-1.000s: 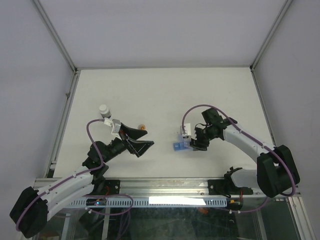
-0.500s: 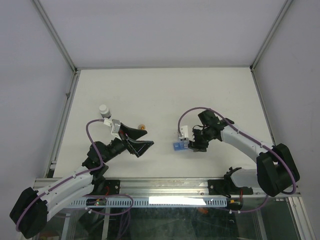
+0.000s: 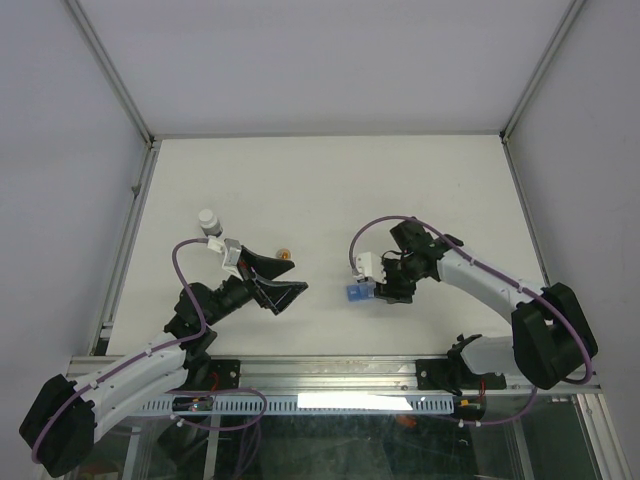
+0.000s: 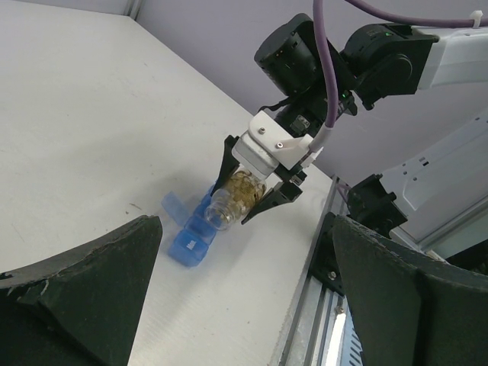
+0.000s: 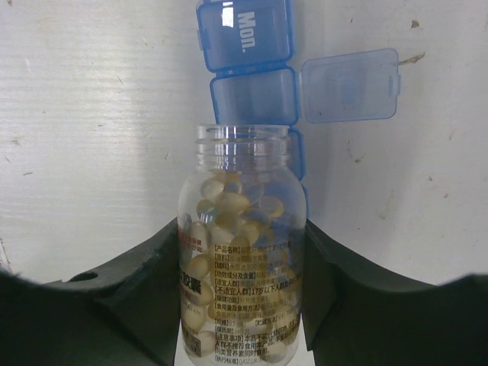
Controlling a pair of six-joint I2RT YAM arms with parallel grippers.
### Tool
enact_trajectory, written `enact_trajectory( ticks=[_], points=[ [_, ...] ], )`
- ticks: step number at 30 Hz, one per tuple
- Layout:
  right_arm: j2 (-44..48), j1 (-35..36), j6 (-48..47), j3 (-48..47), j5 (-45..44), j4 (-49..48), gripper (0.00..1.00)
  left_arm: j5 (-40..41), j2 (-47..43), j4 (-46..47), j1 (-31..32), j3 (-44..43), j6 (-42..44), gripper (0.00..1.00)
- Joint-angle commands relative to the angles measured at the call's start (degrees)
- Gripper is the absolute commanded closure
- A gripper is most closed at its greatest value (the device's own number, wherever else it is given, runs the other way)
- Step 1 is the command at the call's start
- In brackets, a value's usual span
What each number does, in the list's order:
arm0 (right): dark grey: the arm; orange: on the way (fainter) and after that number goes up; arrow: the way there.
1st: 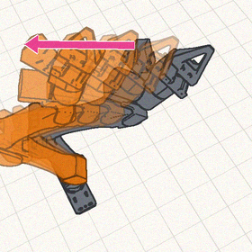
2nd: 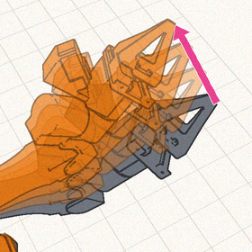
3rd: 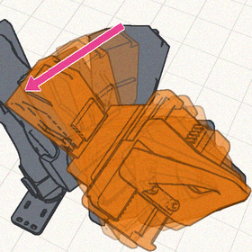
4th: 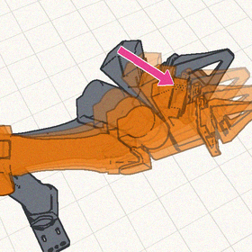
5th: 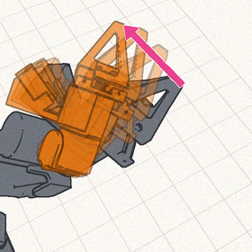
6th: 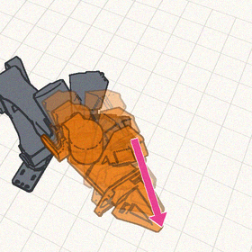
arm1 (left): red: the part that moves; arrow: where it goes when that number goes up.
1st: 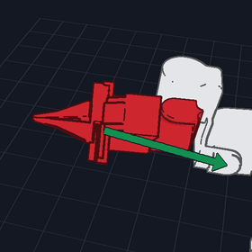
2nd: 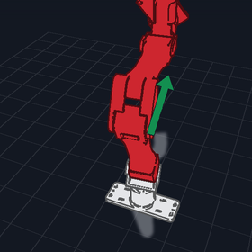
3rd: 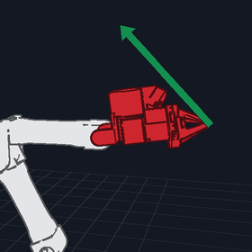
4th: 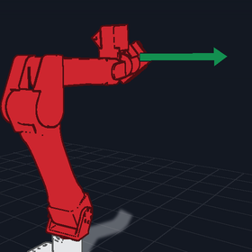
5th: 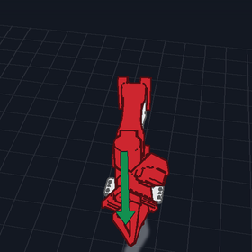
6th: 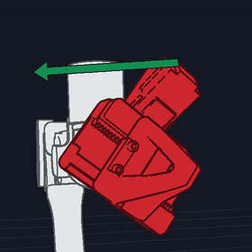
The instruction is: Sort the pills into containers
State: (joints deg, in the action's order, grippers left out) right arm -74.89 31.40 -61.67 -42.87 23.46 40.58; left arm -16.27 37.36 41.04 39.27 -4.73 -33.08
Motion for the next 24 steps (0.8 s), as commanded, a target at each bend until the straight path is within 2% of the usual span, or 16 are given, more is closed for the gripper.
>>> enact_trajectory(
  ticks=[1, 24],
  points=[
    [-0.3, 0.6, 0.9, -2.8, -1.2, 0.0, 1.00, 1.3, -0.7, 0.6, -0.4, 0.6, 0.9, 0.01],
    [-1.5, 4.1, 4.1, -5.4, -6.4, 2.5, 1.00, 1.4, -1.6, 0.1, -0.3, 0.8, 0.8, 0.01]
  ],
)
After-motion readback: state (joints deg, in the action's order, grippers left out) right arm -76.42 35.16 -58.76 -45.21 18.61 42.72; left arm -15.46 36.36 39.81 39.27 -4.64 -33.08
